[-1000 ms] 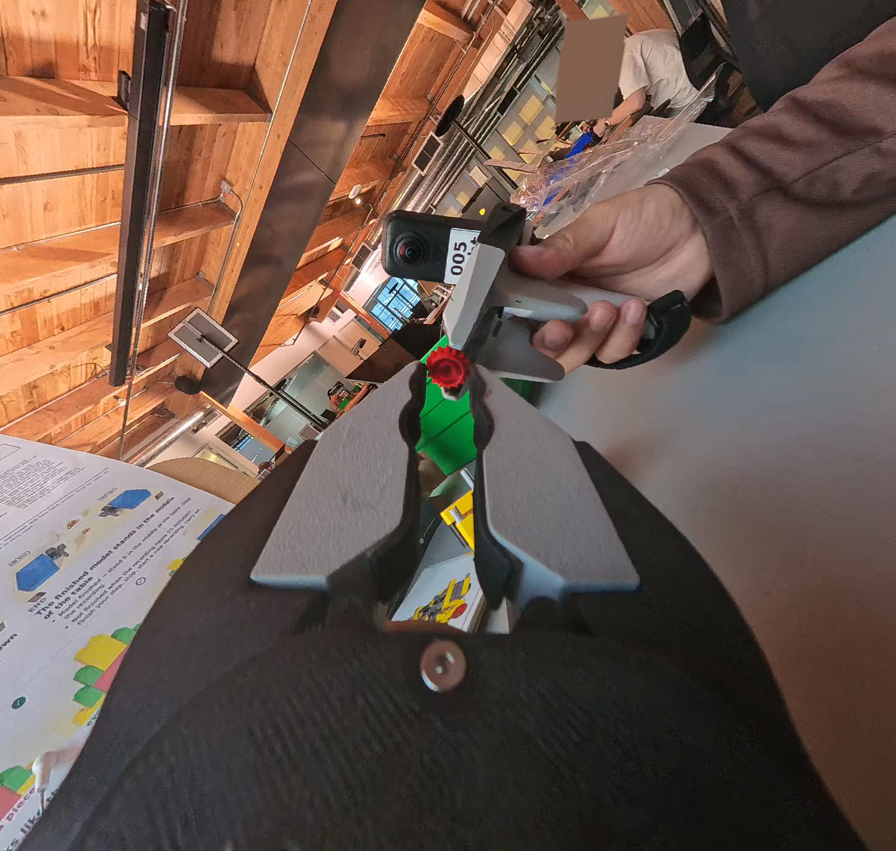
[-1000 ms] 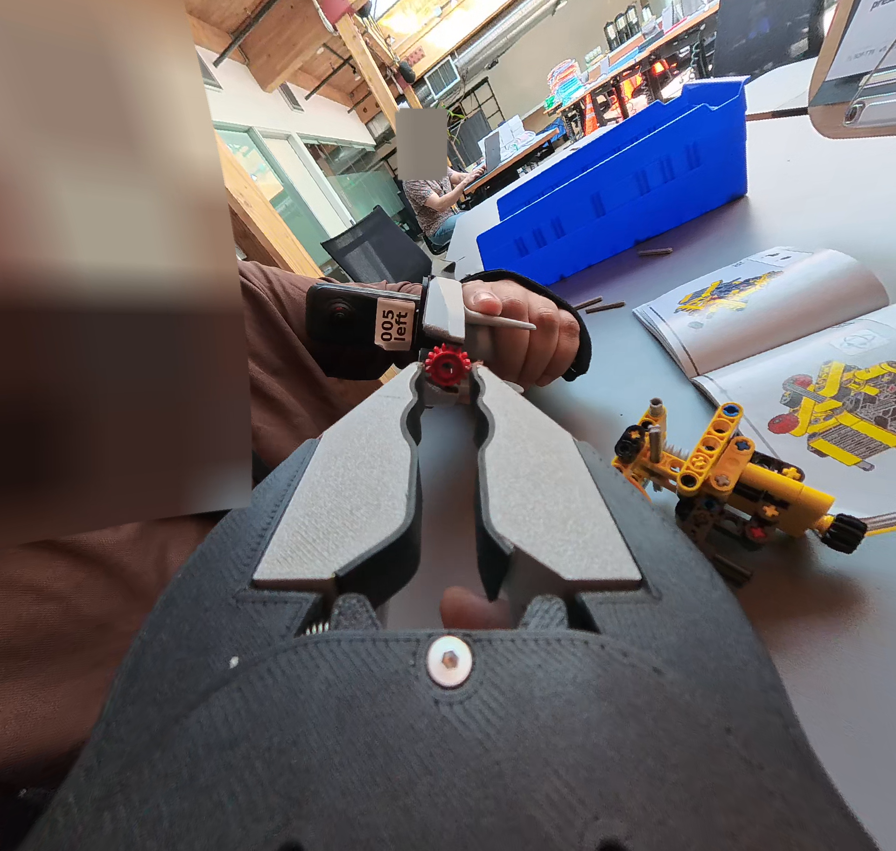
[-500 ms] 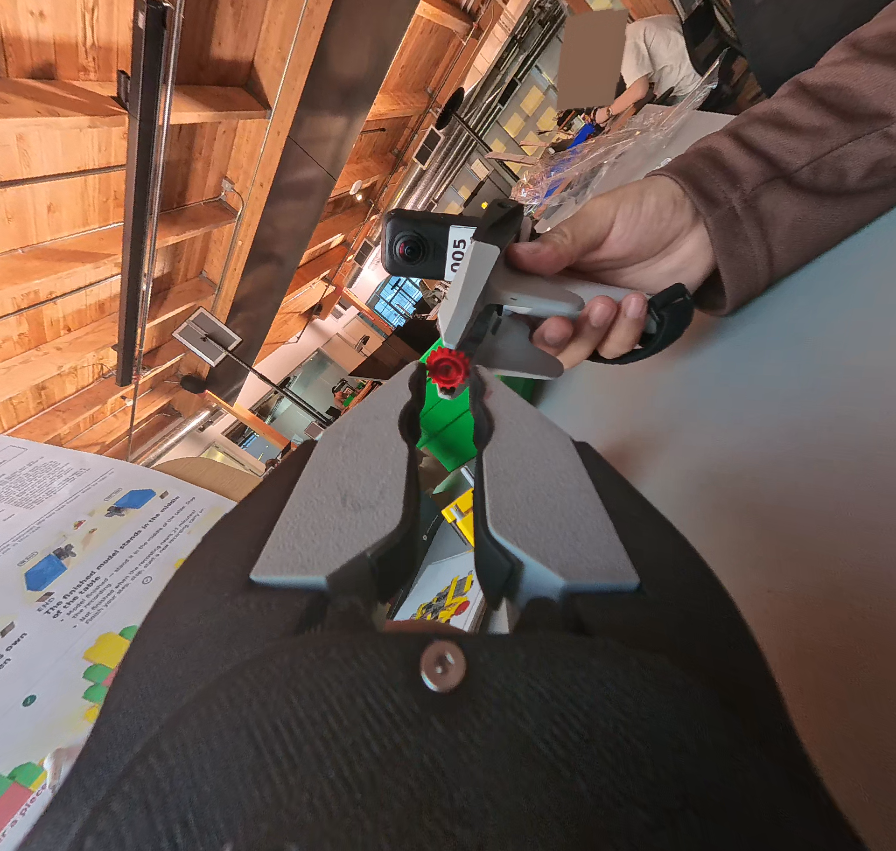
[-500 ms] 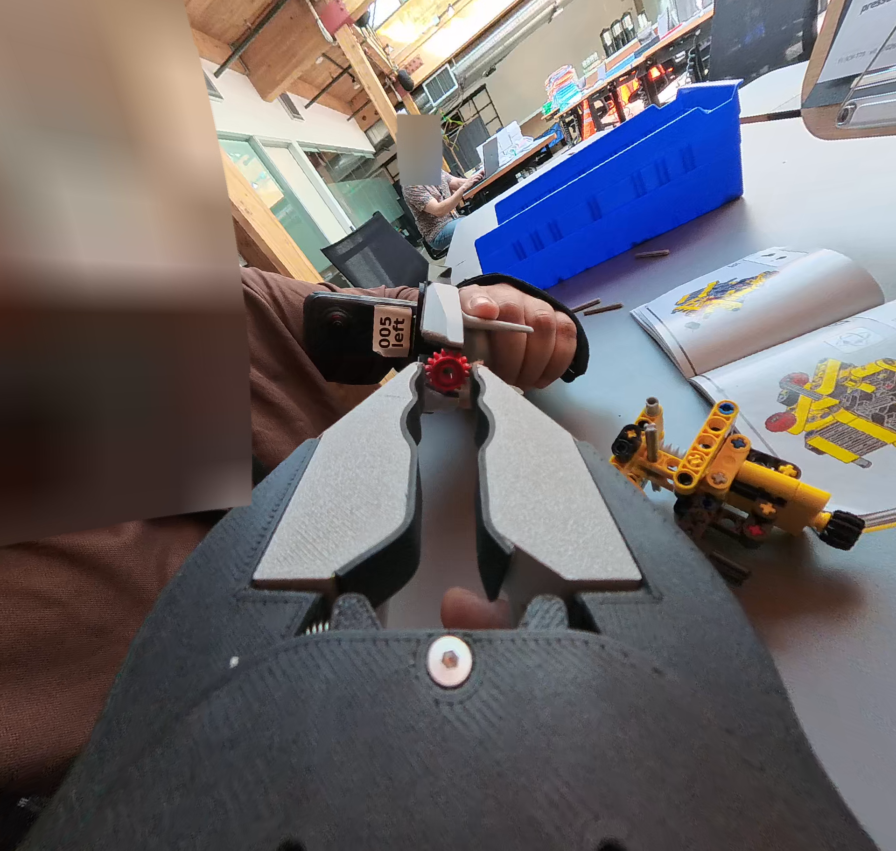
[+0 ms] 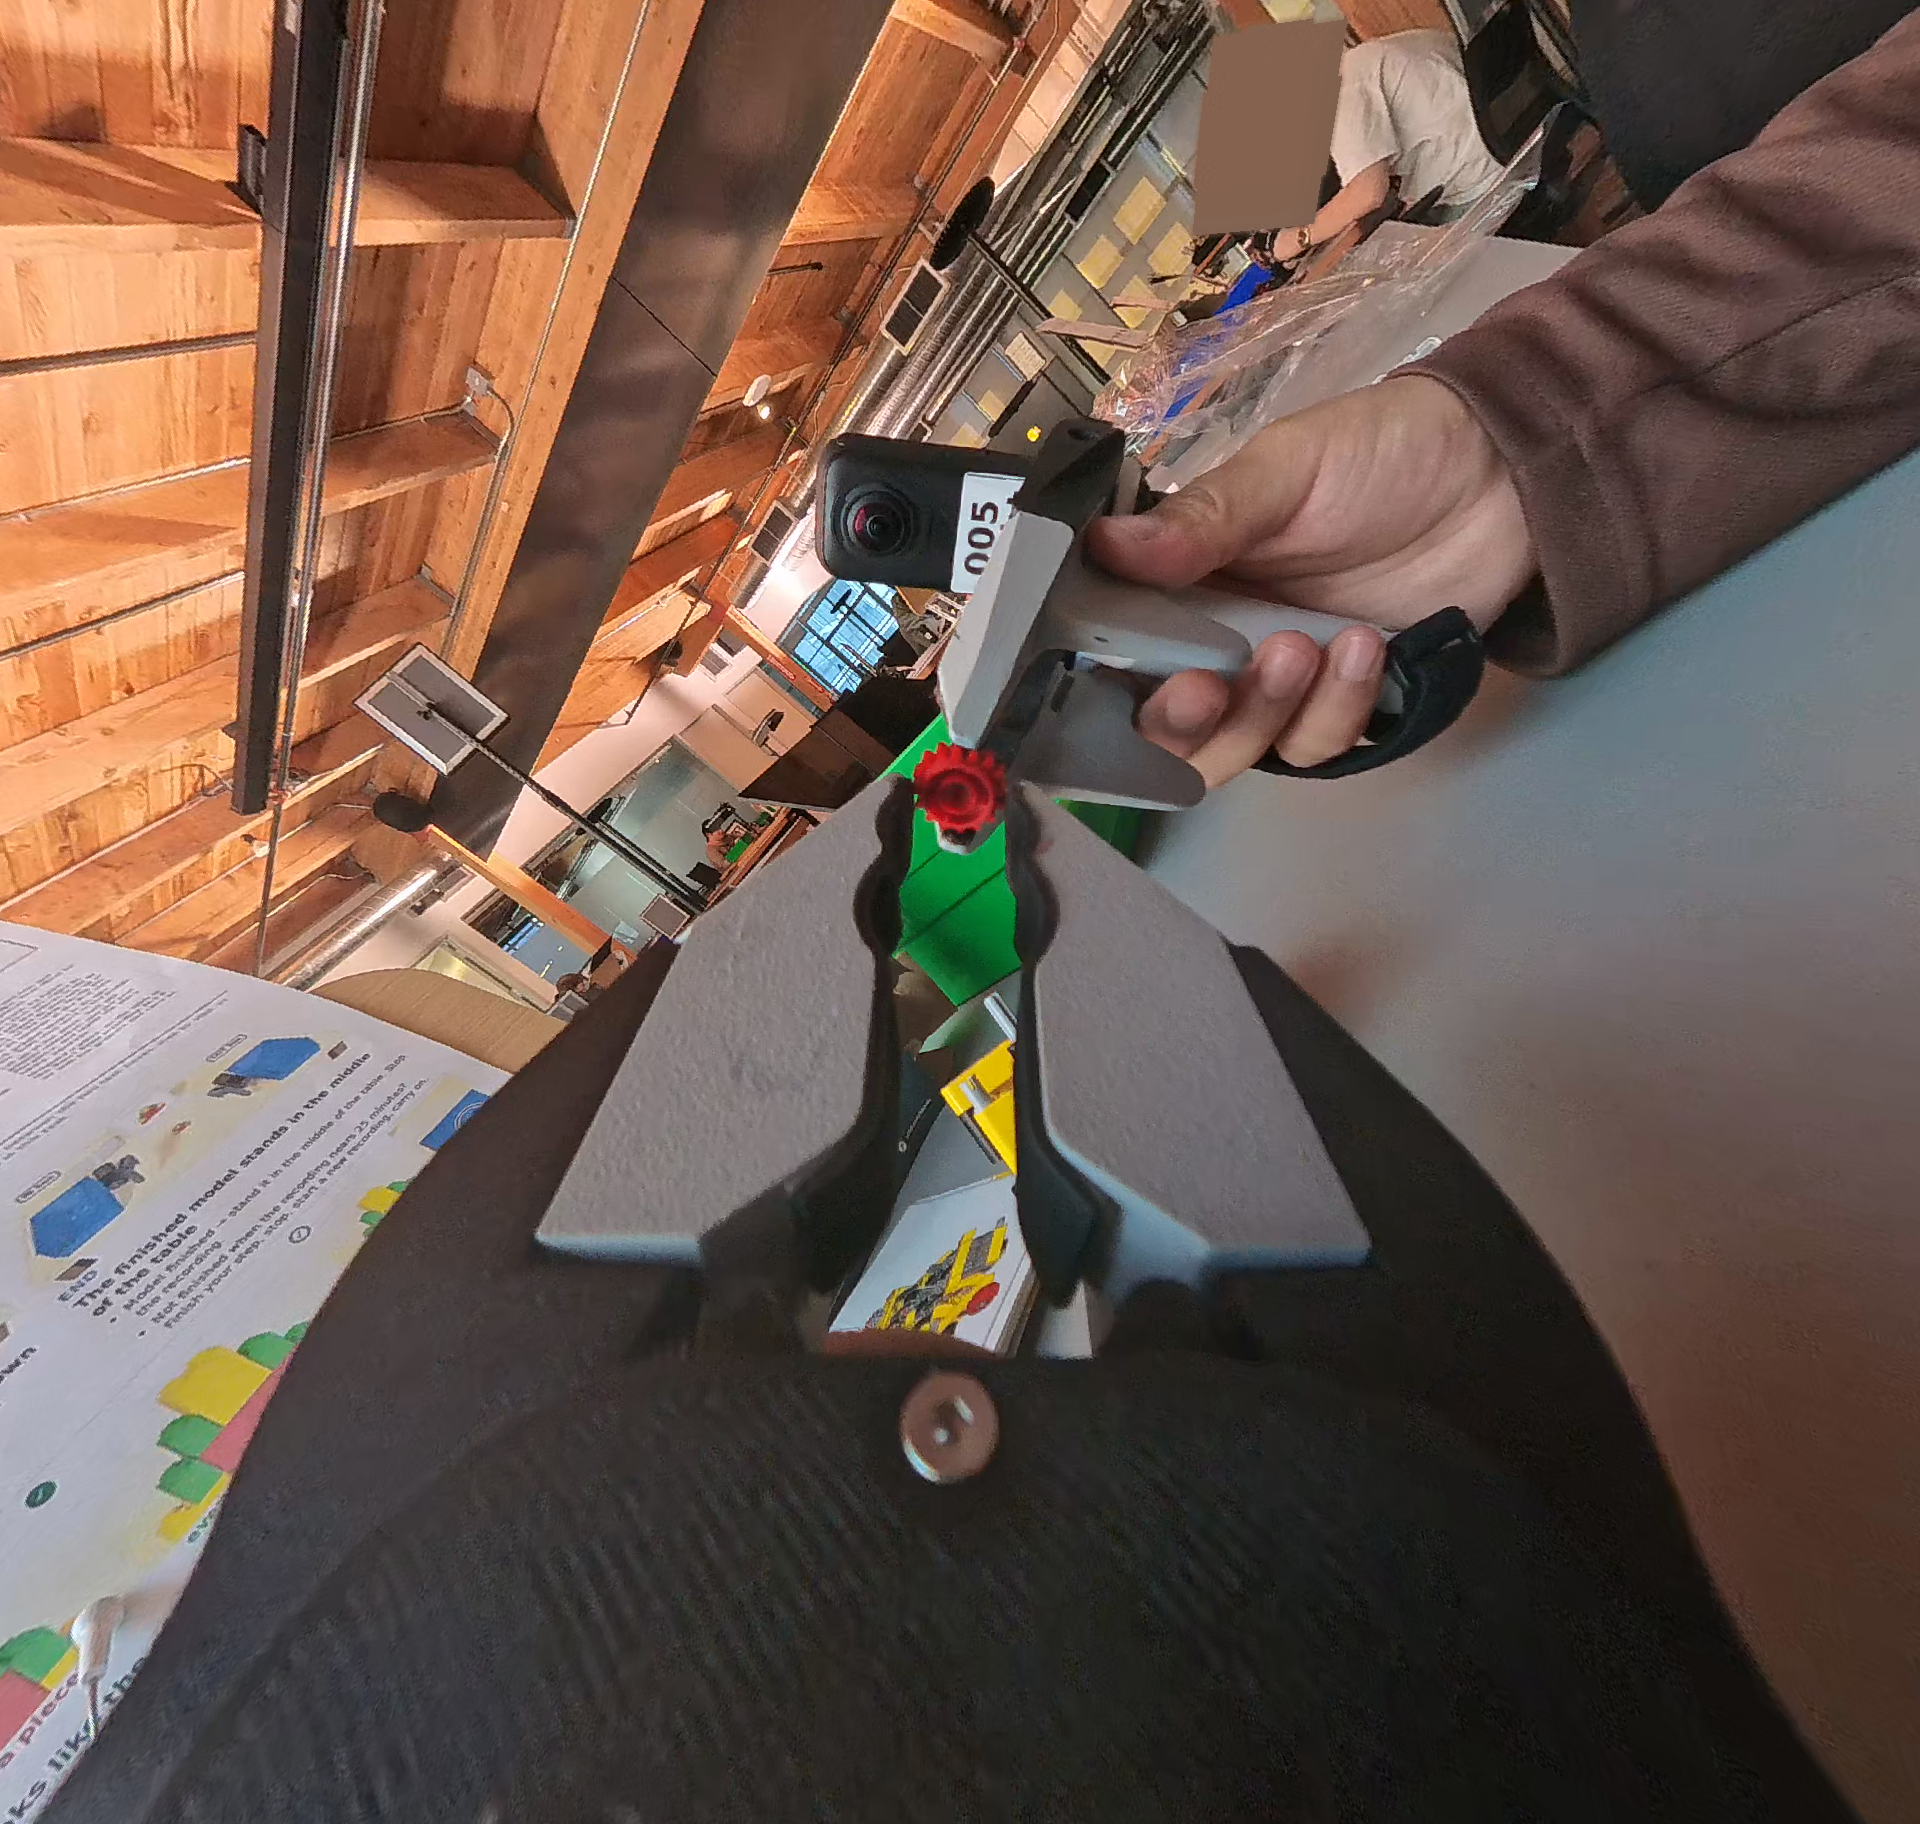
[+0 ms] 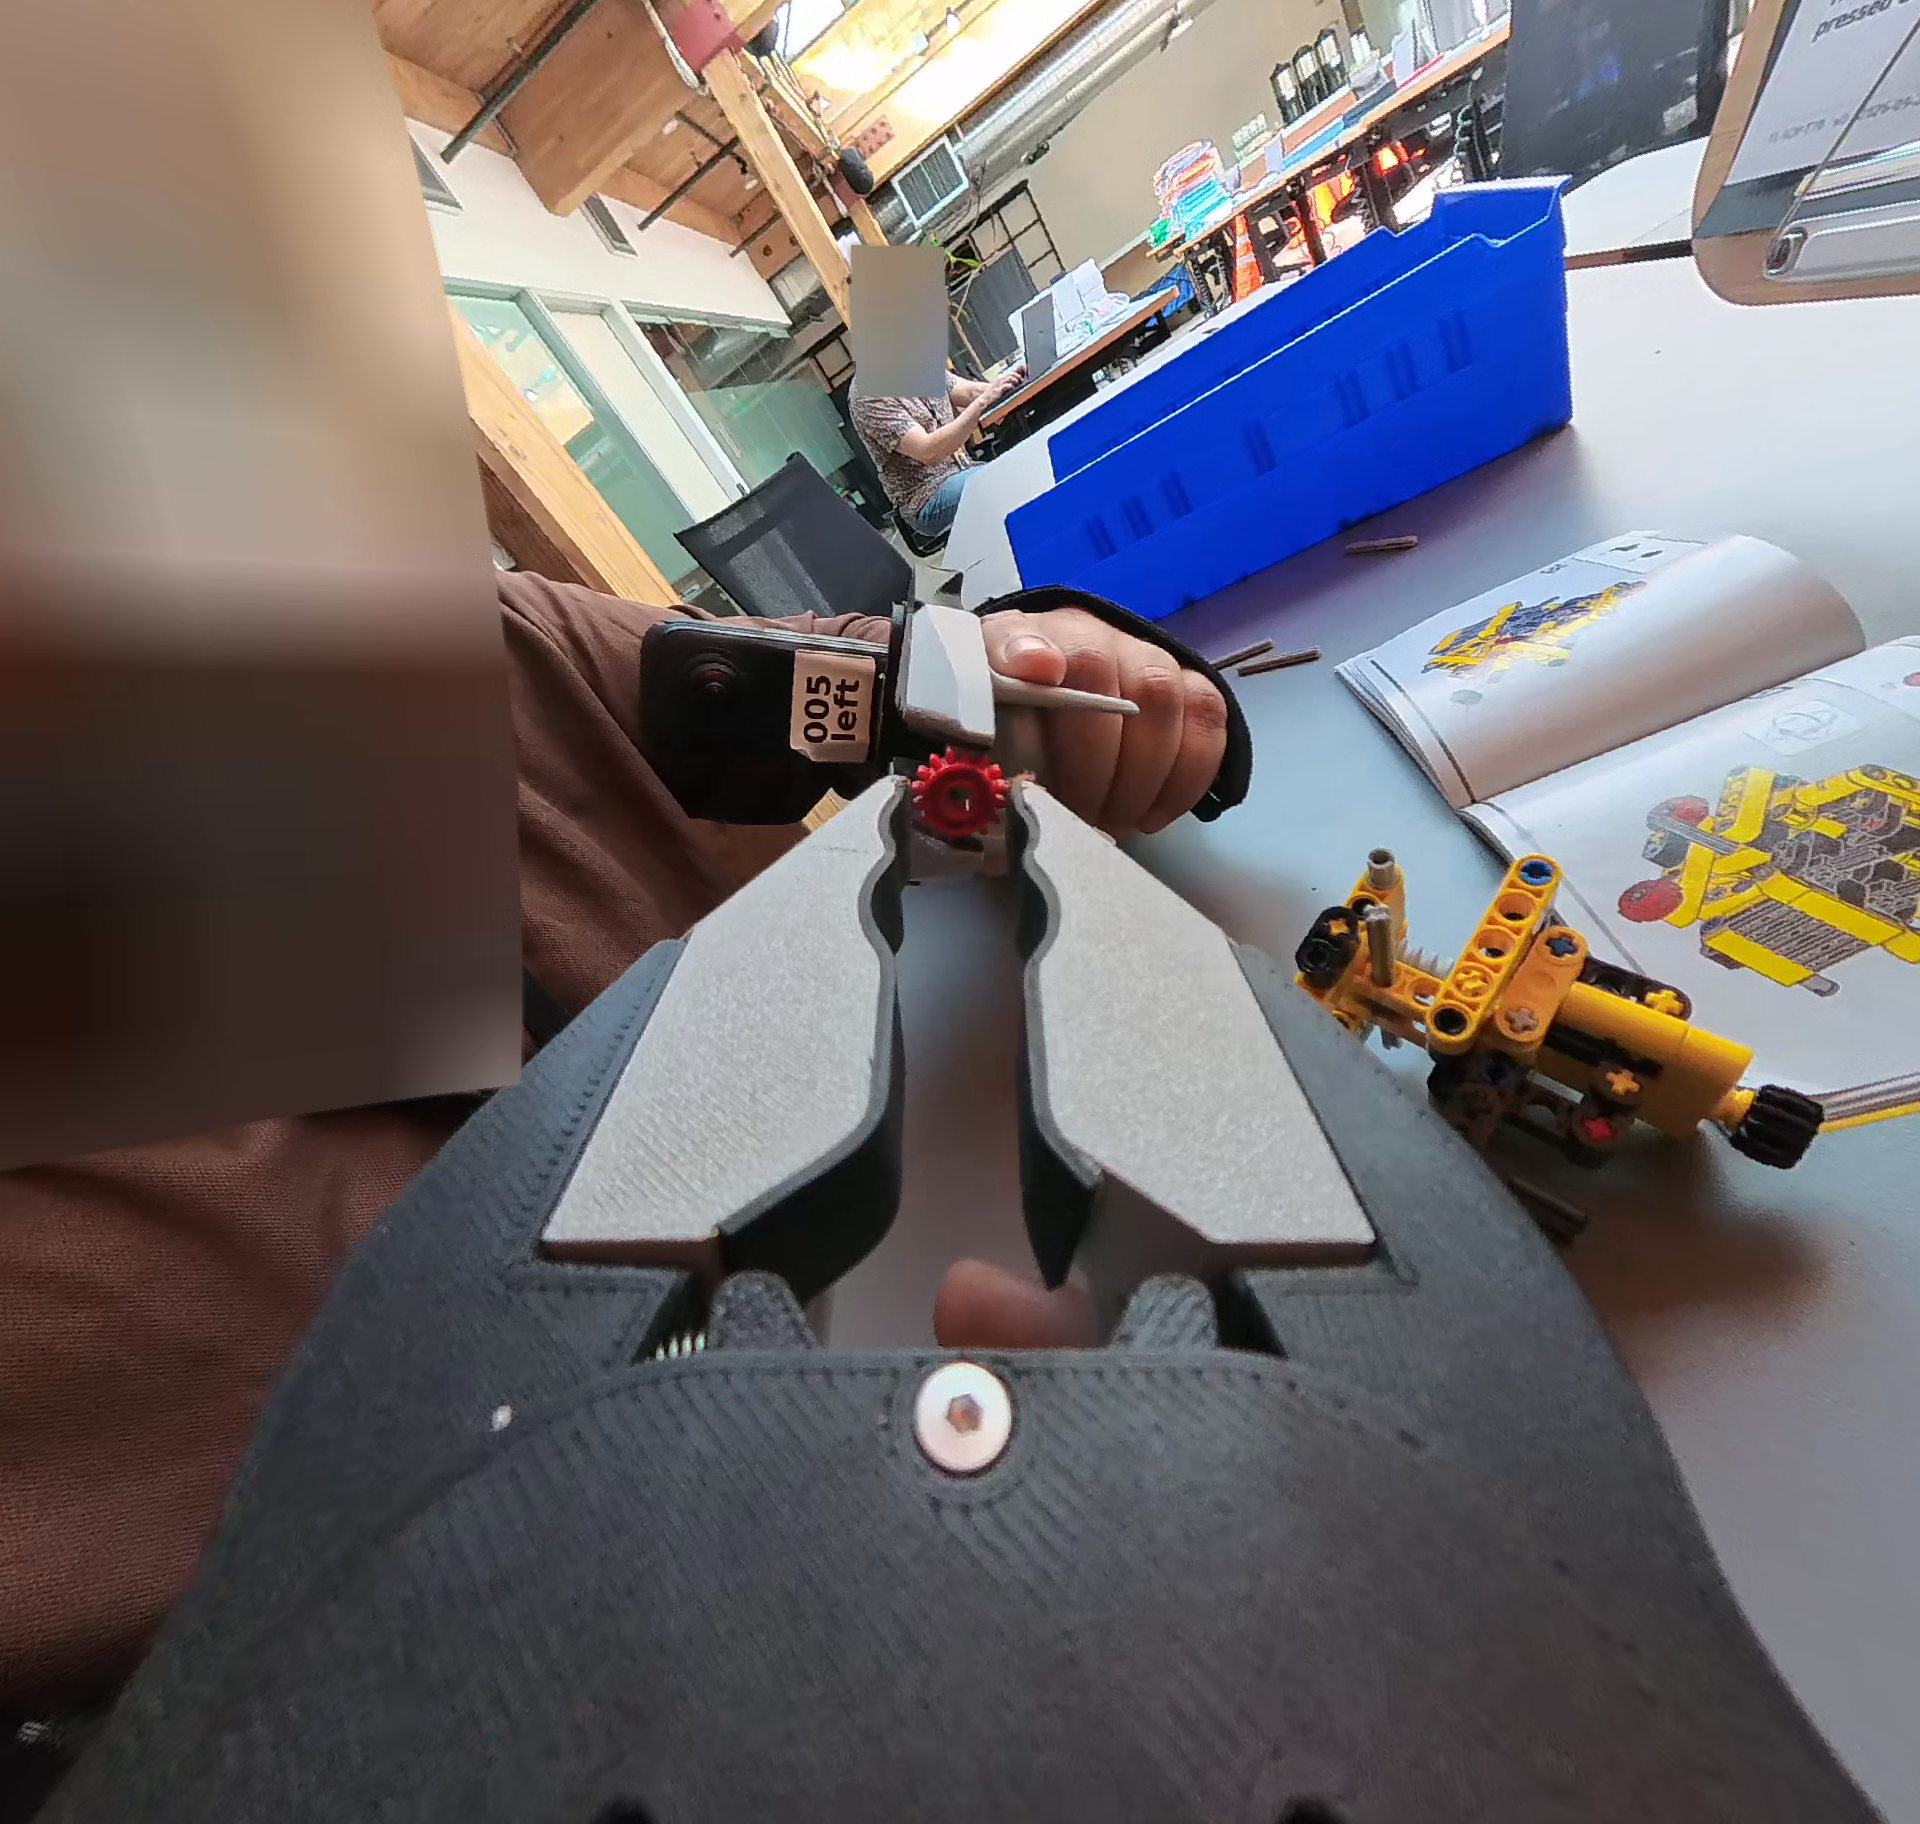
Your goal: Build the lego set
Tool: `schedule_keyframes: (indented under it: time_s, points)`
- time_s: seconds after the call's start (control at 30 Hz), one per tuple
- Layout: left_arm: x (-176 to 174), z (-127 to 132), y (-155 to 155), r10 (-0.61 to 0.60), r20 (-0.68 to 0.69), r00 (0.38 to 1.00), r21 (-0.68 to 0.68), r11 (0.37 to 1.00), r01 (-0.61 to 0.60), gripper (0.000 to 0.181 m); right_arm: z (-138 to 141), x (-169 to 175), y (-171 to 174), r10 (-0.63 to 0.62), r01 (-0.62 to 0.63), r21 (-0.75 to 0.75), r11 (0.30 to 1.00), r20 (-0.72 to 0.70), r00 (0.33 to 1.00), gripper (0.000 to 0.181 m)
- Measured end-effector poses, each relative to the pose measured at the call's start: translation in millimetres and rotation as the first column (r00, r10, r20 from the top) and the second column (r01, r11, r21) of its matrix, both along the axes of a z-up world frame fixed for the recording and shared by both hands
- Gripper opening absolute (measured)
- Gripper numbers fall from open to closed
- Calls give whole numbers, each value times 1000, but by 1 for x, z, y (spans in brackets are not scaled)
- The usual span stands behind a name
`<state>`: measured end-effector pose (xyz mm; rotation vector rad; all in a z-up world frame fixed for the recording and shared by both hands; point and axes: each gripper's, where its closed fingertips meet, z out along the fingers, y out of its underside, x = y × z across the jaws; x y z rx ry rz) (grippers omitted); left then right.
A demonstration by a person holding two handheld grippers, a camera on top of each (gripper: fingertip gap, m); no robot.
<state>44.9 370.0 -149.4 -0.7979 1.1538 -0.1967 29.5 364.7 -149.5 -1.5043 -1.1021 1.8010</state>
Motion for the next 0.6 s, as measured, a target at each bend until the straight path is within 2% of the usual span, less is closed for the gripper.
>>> schedule_keyframes:
  time_s: [0.2, 0.23, 0.33, 0.4, 0.5, 0.6]
  points:
    - [-4, -4, 2, 31, -31, 999, -15, 999, -32, 11, -2, 3, 4, -33, 32, 53, 998, 20, 999, 14]
    - [-10, -3, 3, 45, -22, 999, -48, 998, -46, 7, -1, 7, 7, -58, 57, 67, 996, 17, 998, 14]
    - [-31, -8, 15, 49, -29, 998, -218, 975, -54, 11, -4, 17, 26, -186, 180, 135, 974, 35, 982, 14]
    - [-38, -26, 28, 26, -88, 996, -355, 933, -56, 15, -5, 20, 33, -238, 226, 185, 956, 49, 970, 14]
    - [-36, -60, 39, -68, -226, 972, -553, 830, -71, 21, -13, 17, 34, -265, 235, 247, 940, 99, 959, 14]
    - [-31, -75, 42, -121, -293, 948, -616, 782, -91, 27, -22, 16, 36, -281, 224, 311, 924, 152, 948, 14]
